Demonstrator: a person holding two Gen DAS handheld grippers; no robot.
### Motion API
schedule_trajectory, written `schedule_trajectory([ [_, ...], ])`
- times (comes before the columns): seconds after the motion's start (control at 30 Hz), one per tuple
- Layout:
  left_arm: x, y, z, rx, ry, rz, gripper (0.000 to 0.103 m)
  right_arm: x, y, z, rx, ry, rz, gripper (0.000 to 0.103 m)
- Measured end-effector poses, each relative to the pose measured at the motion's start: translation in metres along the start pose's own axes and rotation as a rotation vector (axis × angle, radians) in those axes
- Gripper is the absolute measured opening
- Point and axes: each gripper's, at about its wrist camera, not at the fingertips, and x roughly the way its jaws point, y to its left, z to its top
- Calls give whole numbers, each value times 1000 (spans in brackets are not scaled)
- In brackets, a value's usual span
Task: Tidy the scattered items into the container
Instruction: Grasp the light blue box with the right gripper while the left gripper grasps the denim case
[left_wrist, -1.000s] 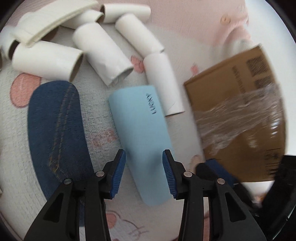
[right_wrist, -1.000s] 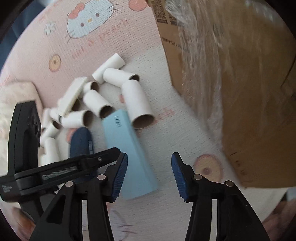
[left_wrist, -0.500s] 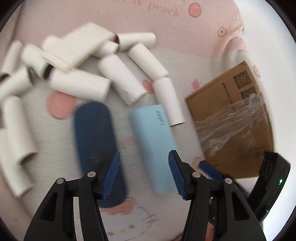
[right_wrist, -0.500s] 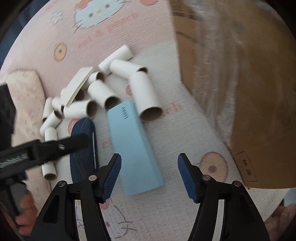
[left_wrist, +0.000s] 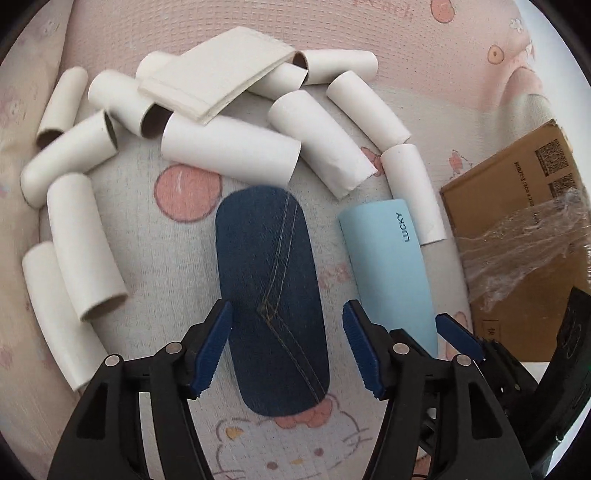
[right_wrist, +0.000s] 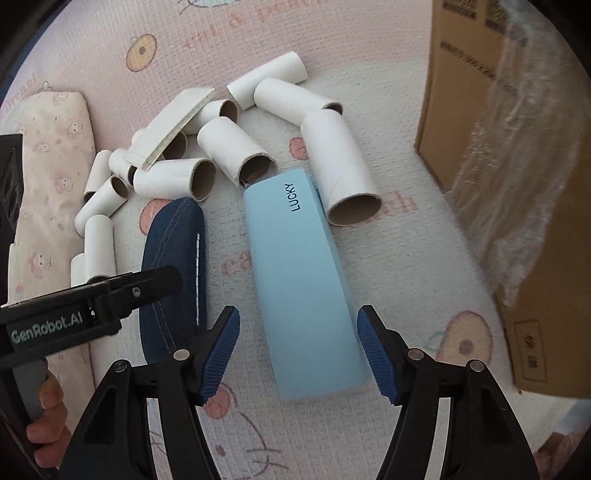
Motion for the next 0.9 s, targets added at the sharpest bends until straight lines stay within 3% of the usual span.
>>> schedule_trajectory([
  [0.17, -1, -3, 5, 13, 27, 39, 67, 14, 1, 9, -23, 29, -8, 65],
  [0.33, 0, 7, 2, -44, 70, 11, 67, 29, 4, 16, -46, 60, -11, 69],
  [0.53, 12, 10, 2, -61, 117, 32, 67, 40, 8, 15, -75, 81, -29, 69],
  [0.7, 15, 8, 4, -53, 116, 70, 67, 39, 5, 13, -63, 67, -5, 69],
  [0.9, 23, 18, 10, -117, 110, 69, 67, 41, 2, 15, -20, 69, 14, 69],
])
